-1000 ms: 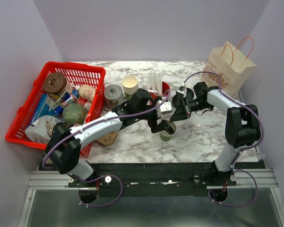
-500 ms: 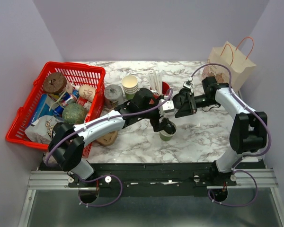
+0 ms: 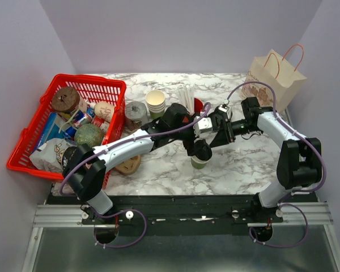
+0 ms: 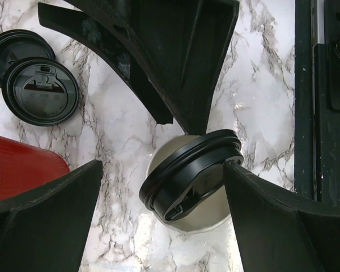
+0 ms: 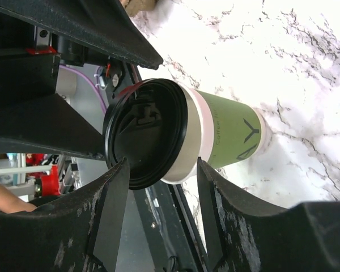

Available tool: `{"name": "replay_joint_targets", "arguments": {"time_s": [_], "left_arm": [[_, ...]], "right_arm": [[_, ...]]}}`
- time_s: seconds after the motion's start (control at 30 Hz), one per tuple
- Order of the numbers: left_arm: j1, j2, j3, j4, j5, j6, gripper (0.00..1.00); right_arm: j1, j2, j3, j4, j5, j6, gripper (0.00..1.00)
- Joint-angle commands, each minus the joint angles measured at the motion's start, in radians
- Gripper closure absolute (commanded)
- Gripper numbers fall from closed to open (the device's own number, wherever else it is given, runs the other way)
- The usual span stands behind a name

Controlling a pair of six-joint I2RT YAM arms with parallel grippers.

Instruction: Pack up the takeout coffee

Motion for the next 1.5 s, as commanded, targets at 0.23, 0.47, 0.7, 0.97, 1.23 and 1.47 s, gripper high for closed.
{"name": "replay_joint_targets", "arguments": {"time_s": [0.23,0.47,0.7,0.97,1.23,1.47], "left_arm": [[-0.011,0.058,0.081,-0.029,0.030,-0.015,0.07],[-0.011,0.072,0.082,-0.041,0.053,-0.027,0.10],[-0.011,0.076,0.079,-0.058,0.077,-0.030,0.11],[-0.011,0.083,0.081,-0.059,0.079,-0.035,0.12],[-0.011,0.084,0.072,-0.061,0.074,-0.049,0.12],[-0.011,0.078,0.064,-0.058,0.069,-0.053,0.12]], "right_arm": [[0.000,-0.008,-0.030,0.062,0.066,-0.010,0.41],[0.000,-0.017,-0.039,0.163,0.204,0.076,0.42],[-0.002,-0.005,-0.041,0.201,0.234,0.132,0.42],[0.002,0.004,-0.049,0.201,0.262,0.157,0.43],[0.044,-0.039,-0.049,0.204,0.412,0.149,0.44],[0.098,-0.068,-0.049,0.198,0.474,0.140,0.44]]}}
